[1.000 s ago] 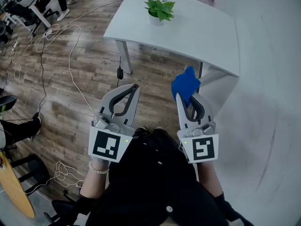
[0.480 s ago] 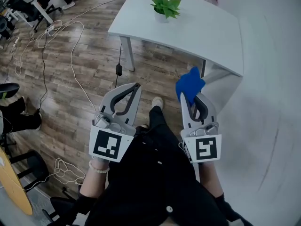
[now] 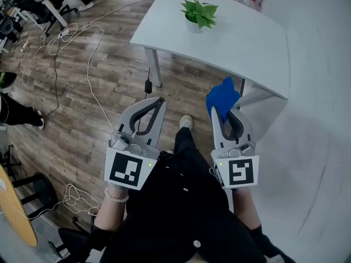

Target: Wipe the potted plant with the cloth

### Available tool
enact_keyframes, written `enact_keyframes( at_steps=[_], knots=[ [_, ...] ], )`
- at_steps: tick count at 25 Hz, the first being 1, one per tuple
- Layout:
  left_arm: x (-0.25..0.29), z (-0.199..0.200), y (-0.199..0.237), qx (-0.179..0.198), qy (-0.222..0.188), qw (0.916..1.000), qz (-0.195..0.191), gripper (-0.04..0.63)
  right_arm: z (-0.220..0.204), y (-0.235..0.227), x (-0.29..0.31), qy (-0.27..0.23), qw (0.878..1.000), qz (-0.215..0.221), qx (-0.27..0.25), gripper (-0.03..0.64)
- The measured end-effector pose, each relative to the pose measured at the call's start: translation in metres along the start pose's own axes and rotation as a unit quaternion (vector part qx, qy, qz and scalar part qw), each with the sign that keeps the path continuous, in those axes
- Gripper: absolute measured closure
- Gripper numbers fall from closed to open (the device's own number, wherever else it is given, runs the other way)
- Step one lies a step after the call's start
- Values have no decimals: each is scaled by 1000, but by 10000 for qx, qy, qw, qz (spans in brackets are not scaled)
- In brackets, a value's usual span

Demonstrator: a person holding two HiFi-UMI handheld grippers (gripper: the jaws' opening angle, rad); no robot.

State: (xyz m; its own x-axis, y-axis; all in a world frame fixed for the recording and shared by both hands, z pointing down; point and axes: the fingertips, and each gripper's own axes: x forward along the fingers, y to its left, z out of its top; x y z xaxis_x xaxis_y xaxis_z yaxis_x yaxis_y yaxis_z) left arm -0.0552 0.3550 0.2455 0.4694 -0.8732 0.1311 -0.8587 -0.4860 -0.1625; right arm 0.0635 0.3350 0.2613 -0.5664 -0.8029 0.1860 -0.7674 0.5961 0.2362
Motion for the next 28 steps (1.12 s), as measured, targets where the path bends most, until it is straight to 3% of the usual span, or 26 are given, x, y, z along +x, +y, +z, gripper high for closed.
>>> enact_keyframes(
  at_steps=[15, 28],
  knots=[
    [94, 4, 43, -50, 99, 9995, 282, 581, -1, -66, 91, -49, 9993, 378, -64, 532],
    [185, 7, 91, -194, 188, 9968, 752, 581, -1, -137, 183, -161, 9964, 820, -167, 532]
  ],
)
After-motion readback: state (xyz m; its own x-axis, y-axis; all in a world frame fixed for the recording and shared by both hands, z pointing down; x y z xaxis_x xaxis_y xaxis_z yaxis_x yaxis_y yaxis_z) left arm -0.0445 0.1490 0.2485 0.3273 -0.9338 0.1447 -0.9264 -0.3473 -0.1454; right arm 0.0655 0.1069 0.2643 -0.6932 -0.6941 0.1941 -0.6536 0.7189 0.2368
